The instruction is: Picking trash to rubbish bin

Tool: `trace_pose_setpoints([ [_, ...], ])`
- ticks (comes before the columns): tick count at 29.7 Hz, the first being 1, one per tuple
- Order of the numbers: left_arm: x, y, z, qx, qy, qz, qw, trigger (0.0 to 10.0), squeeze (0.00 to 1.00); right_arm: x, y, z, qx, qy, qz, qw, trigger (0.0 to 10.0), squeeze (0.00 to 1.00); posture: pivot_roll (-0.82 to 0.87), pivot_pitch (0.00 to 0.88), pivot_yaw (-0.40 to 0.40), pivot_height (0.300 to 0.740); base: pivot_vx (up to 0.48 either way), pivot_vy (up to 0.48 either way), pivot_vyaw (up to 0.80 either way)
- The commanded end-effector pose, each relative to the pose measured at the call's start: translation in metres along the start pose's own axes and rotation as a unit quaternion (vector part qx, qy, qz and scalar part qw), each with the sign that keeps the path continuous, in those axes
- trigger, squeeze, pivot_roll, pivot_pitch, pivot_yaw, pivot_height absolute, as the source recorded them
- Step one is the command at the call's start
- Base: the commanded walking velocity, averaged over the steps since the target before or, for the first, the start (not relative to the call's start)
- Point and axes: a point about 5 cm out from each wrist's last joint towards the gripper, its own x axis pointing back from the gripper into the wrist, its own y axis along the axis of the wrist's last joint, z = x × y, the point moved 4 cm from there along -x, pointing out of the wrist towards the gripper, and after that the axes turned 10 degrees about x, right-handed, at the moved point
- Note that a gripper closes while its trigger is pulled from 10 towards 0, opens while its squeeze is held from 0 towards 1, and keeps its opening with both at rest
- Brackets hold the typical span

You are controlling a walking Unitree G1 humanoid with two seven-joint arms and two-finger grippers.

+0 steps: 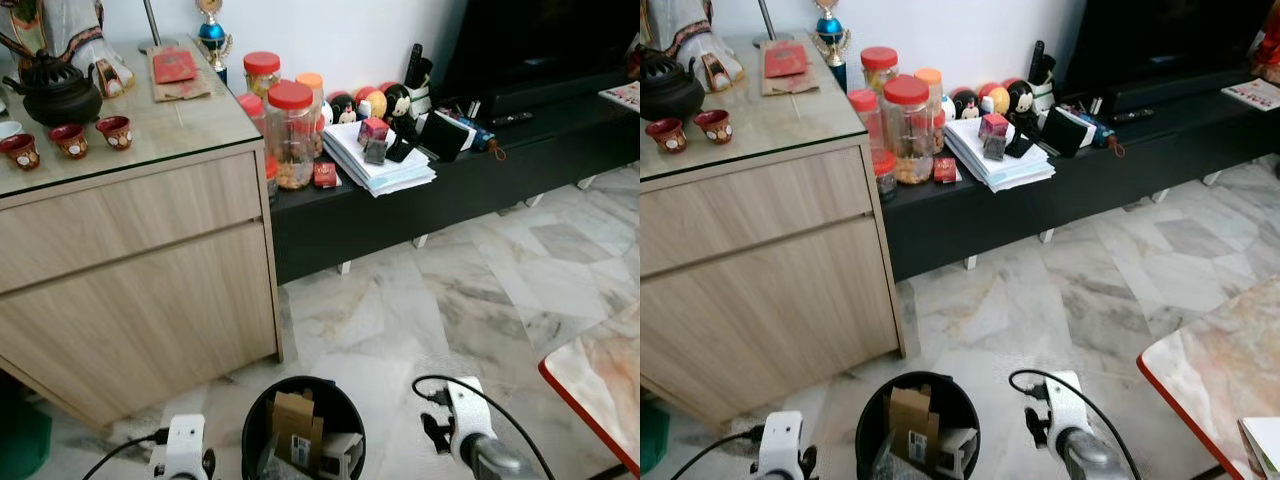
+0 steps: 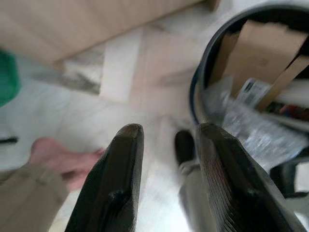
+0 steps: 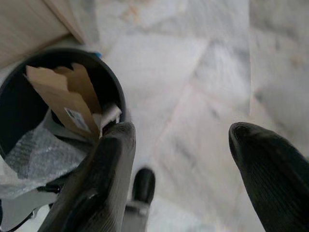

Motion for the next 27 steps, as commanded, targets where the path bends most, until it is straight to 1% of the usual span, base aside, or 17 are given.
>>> trace_pose_setpoints([
  [1, 0.004, -0.014, 0.01, -0.012, 0.022, 0.018, 1.0, 10.0, 0.0, 0.003, -0.018, -0.004, -0.026, -0.014, 0.02, 0.999, 10.0, 0.0, -0.01, 0.09, -0.047, 0.74, 0.0, 0.0, 0.0],
  [2, 0.006, -0.019, 0.013, -0.016, 0.029, 0.024, 0.999, 10.0, 0.0, 0.005, -0.025, -0.005, -0.037, -0.02, 0.028, 0.999, 10.0, 0.0, 0.0, 0.079, -0.05, 0.74, 0.0, 0.0, 0.0],
  [3, 0.008, -0.027, 0.017, -0.02, 0.042, 0.035, 0.998, 10.0, 0.0, 0.007, -0.036, -0.007, -0.057, -0.031, 0.04, 0.997, 10.0, 0.0, 0.0, 0.073, -0.049, 0.74, 0.0, 0.0, 0.0],
  [4, 0.011, -0.035, 0.021, -0.024, 0.052, 0.046, 0.997, 10.0, 0.0, 0.011, -0.049, -0.008, -0.067, -0.04, 0.055, 0.995, 10.0, 0.0, 0.0, 0.064, -0.048, 0.74, 0.0, 0.0, 0.0],
  [7, 0.016, -0.049, 0.026, -0.022, 0.061, 0.066, 0.996, 10.0, 0.0, 0.016, -0.066, -0.007, -0.075, -0.044, 0.074, 0.993, 10.0, 0.0, 0.0, 0.055, -0.046, 0.74, 0.0, 0.0, 0.0],
  [9, 0.018, -0.053, 0.026, -0.024, 0.059, 0.072, 0.995, 10.0, 0.0, 0.016, -0.069, -0.005, -0.08, -0.041, 0.074, 0.993, 10.0, 0.0, -0.01, 0.053, -0.045, 0.74, 0.0, 0.0, 0.0],
  [14, 0.018, -0.054, 0.026, -0.027, 0.058, 0.073, 0.995, 10.0, 0.0, 0.016, -0.069, -0.004, -0.087, -0.042, 0.071, 0.993, 10.0, 0.0, 0.0, 0.046, -0.044, 0.74, 0.0, 0.0, 0.0],
  [20, 0.014, -0.044, 0.022, -0.024, 0.052, 0.062, 0.996, 10.0, 0.0, 0.014, -0.061, -0.005, -0.096, -0.044, 0.057, 0.993, 10.0, 0.0, 0.0, 0.037, -0.046, 0.74, 0.0, 0.0, 0.0],
  [27, 0.013, -0.043, 0.018, -0.021, 0.044, 0.061, 0.997, 10.0, 0.0, 0.014, -0.059, -0.005, -0.098, -0.043, 0.051, 0.993, 10.0, 0.0, 0.0, 0.045, -0.048, 0.74, -0.035, 0.0, 0.0],
])
